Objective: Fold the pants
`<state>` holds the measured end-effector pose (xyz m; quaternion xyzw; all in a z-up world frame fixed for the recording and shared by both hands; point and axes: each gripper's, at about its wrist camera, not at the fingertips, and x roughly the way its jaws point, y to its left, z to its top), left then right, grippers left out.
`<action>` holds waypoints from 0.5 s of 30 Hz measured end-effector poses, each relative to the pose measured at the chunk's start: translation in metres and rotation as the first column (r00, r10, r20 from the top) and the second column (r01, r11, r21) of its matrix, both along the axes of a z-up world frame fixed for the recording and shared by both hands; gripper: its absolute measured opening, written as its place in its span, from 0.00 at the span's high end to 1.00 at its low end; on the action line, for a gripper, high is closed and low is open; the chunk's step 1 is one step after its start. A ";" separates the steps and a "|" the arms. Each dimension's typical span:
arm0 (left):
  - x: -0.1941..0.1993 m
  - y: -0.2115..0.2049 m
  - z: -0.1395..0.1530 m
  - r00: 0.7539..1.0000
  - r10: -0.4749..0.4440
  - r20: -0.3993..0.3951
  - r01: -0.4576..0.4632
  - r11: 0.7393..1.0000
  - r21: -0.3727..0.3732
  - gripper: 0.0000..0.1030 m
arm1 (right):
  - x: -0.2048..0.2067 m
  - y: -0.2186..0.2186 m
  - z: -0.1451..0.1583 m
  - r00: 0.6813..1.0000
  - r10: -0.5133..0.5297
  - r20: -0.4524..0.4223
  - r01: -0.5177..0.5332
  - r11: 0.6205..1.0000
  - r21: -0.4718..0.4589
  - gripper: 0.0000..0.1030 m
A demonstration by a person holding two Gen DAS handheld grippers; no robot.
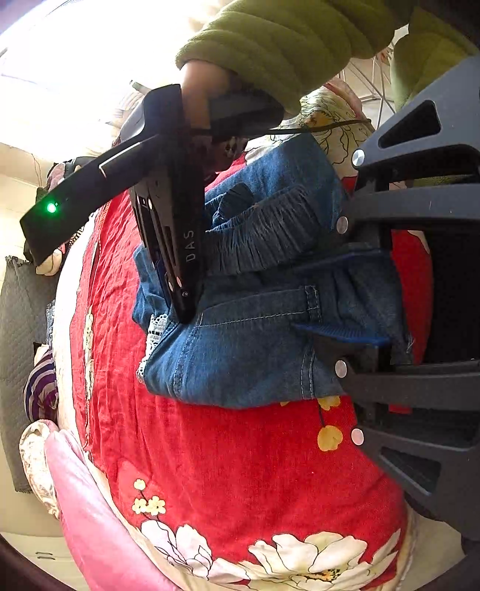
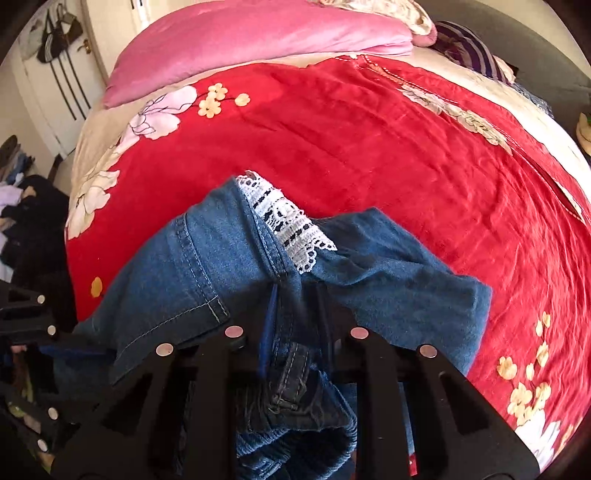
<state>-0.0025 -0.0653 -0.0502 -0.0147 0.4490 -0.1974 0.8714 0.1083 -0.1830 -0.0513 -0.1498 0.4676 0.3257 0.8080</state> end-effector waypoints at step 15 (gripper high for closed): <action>-0.003 0.002 0.003 1.000 0.014 -0.006 -0.015 1.000 -0.020 0.68 | -0.038 -0.026 0.057 0.986 -0.117 0.122 0.103 0.988 0.116 0.41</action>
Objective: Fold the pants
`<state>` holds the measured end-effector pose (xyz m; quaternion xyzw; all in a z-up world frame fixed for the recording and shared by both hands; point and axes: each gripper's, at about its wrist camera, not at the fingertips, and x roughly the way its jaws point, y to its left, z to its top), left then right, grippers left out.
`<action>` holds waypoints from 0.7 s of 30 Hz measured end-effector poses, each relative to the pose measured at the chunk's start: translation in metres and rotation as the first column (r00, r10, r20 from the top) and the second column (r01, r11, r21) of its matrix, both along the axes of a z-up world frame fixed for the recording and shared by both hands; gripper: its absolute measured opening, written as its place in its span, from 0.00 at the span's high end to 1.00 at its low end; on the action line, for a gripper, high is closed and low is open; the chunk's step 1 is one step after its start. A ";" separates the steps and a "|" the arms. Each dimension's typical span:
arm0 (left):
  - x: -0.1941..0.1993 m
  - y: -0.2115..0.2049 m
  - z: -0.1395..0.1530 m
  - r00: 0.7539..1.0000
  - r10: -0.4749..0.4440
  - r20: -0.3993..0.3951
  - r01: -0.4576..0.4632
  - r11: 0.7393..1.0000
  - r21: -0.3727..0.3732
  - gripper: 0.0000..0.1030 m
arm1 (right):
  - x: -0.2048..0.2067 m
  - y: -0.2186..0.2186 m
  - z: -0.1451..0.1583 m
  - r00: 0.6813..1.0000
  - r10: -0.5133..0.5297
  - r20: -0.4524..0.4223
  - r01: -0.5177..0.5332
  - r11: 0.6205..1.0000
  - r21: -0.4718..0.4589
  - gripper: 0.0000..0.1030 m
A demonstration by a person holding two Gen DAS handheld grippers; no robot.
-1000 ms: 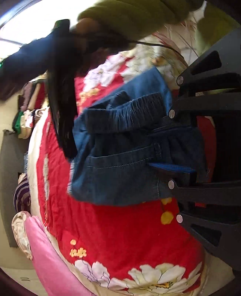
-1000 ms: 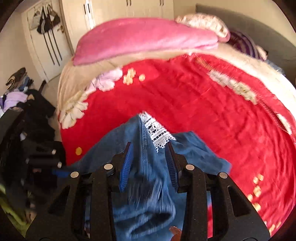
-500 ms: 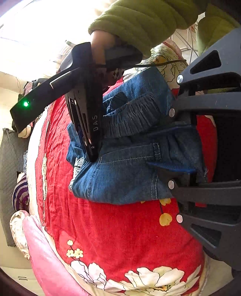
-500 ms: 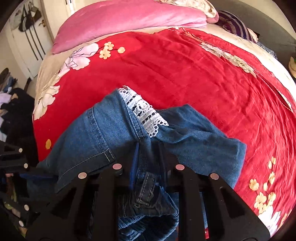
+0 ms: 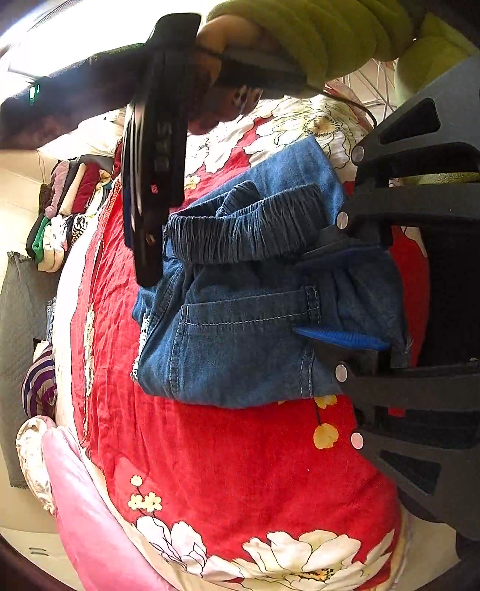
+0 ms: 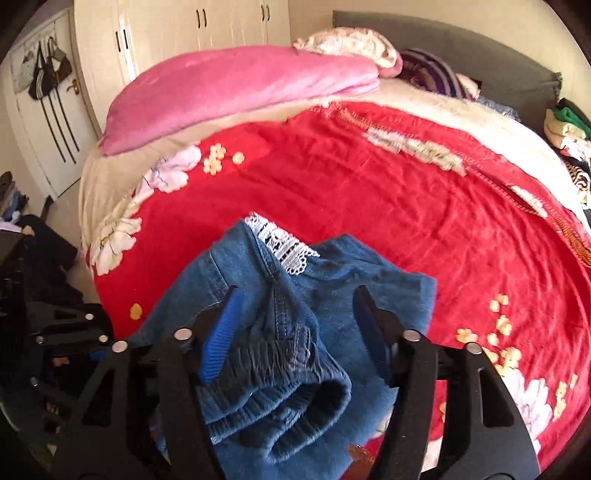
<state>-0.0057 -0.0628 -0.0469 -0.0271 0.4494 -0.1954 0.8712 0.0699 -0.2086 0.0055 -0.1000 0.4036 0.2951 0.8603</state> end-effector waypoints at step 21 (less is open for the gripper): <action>-0.017 0.007 0.039 0.993 0.043 0.111 -0.047 0.999 0.027 0.05 | -0.039 -0.051 0.052 0.980 -0.135 0.144 0.117 0.985 0.127 0.16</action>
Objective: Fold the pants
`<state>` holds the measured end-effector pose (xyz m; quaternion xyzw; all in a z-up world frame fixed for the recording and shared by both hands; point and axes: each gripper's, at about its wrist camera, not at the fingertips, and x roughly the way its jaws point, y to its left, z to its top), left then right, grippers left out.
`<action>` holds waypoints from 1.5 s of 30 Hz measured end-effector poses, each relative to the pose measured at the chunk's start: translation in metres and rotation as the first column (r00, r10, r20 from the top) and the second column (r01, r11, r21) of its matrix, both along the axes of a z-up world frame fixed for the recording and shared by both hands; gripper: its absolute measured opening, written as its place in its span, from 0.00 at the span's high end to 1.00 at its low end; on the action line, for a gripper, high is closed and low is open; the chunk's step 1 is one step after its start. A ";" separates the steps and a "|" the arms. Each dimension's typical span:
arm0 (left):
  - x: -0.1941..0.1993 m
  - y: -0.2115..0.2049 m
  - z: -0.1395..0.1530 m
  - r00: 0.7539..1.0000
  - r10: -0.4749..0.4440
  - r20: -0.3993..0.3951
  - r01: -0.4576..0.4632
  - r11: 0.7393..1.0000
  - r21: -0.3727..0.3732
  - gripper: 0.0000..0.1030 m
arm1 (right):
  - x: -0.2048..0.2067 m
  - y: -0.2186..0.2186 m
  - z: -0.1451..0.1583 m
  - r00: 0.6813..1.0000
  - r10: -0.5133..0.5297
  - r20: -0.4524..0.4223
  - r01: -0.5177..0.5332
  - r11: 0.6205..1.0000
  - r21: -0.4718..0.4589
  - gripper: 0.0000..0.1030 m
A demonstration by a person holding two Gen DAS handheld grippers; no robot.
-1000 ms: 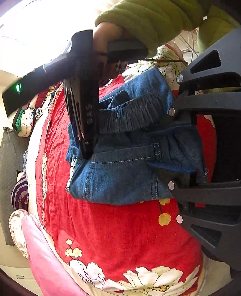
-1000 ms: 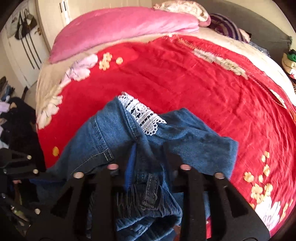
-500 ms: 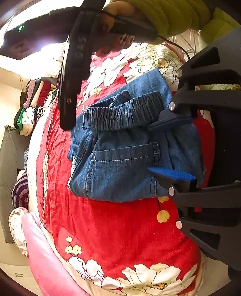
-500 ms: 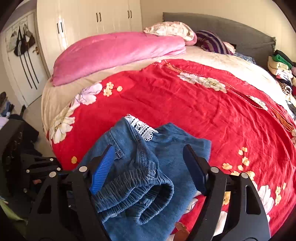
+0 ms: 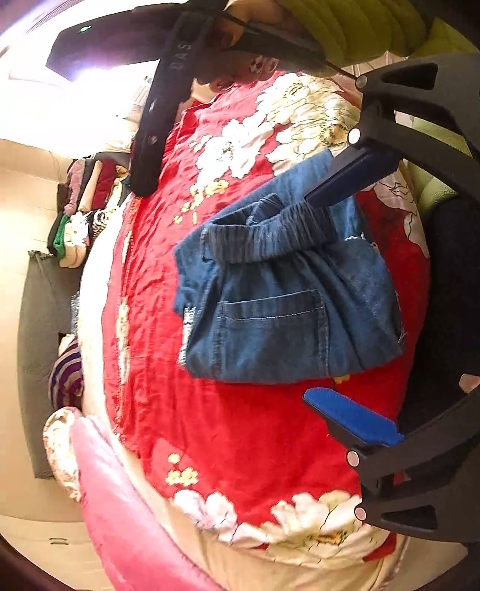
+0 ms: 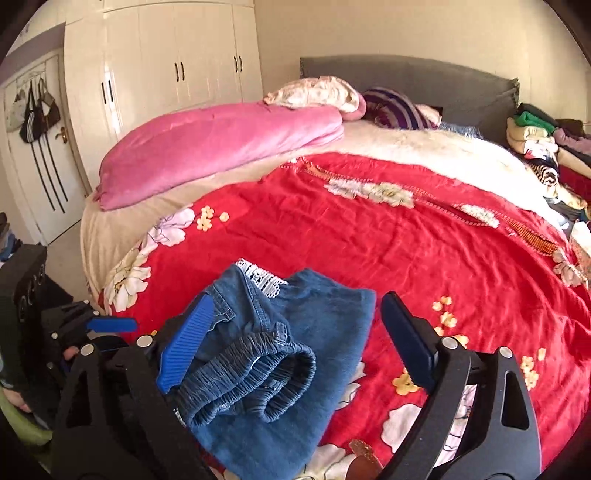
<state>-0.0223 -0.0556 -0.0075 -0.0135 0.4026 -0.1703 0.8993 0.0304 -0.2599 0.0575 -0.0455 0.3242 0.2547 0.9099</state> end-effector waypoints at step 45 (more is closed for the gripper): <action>0.080 0.021 -0.043 0.979 0.161 -0.126 -0.162 0.987 0.005 0.04 | 0.018 -0.024 -0.105 0.938 -0.018 -0.346 0.038 0.998 0.052 0.24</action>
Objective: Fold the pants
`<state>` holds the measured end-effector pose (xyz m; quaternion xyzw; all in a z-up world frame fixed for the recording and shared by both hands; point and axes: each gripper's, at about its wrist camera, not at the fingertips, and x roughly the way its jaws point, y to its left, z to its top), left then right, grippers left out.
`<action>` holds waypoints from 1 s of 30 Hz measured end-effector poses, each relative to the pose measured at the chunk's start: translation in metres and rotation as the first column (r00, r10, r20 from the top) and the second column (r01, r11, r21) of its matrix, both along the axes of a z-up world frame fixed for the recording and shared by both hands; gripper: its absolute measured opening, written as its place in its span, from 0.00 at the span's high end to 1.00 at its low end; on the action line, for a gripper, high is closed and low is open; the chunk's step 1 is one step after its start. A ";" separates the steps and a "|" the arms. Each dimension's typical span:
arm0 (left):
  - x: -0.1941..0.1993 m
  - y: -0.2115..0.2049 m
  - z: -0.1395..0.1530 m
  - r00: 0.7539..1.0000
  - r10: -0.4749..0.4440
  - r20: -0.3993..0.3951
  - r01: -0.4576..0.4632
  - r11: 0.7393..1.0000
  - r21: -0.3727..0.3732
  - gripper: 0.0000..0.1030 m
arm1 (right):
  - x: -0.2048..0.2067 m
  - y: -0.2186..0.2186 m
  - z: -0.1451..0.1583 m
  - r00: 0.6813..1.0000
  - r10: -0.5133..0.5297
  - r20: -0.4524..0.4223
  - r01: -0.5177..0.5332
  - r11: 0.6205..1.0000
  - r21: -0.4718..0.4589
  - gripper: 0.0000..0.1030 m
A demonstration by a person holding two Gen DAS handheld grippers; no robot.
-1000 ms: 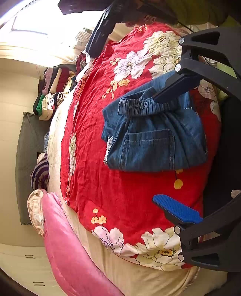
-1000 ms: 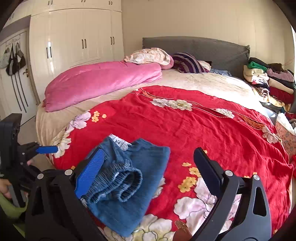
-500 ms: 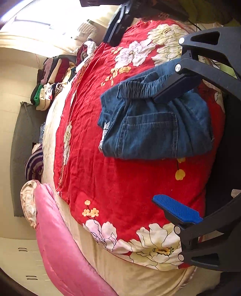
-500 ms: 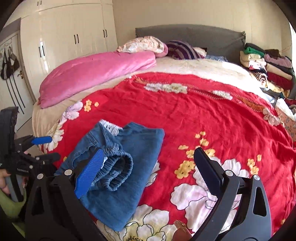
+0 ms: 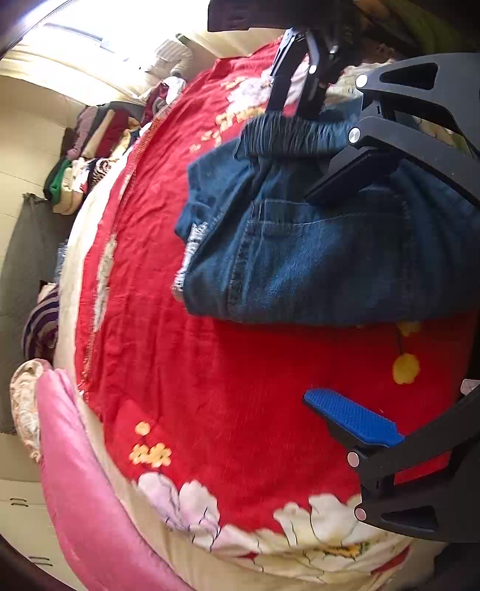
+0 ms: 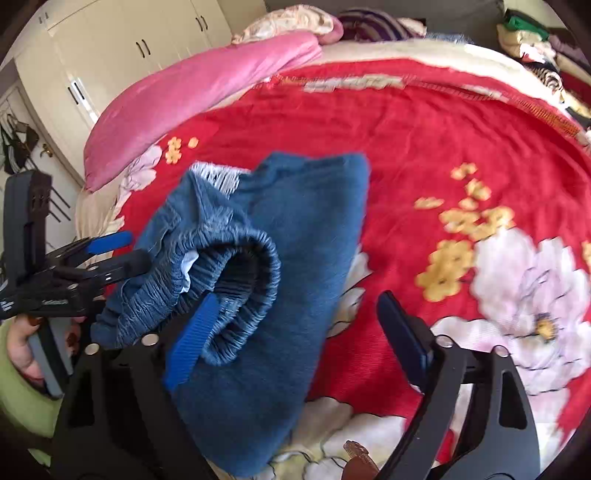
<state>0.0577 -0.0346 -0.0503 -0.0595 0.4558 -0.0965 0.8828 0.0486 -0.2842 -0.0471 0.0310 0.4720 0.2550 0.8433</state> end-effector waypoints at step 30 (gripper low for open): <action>0.051 -0.022 0.058 0.994 -0.025 0.106 0.035 0.996 -0.088 0.46 | 0.035 0.035 0.054 0.958 0.099 0.271 -0.100 0.995 -0.008 0.77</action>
